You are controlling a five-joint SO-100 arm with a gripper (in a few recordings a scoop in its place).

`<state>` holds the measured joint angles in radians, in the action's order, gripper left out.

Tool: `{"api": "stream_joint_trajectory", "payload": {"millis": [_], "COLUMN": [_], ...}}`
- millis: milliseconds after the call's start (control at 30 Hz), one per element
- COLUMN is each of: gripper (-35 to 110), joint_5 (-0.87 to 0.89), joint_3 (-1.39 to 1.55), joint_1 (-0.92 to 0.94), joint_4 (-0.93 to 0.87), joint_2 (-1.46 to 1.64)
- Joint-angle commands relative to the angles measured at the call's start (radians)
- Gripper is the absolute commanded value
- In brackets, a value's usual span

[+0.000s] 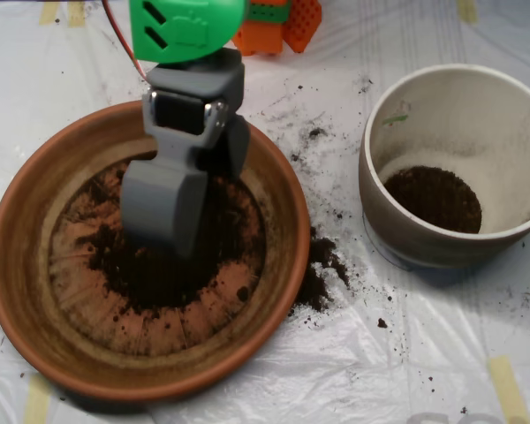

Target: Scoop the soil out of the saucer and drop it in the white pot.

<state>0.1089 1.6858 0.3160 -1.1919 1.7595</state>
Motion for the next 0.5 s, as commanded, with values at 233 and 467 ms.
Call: {"api": "stream_joint_trajectory", "payload": {"millis": [233, 467], "gripper": [46, 50], "joint_5": [-0.051, -0.109], "joint_3": [0.206, 0.078], "joint_1": [0.101, 0.086], "joint_4": [0.13, 0.072], "joint_2": [-0.032, -0.253]}}
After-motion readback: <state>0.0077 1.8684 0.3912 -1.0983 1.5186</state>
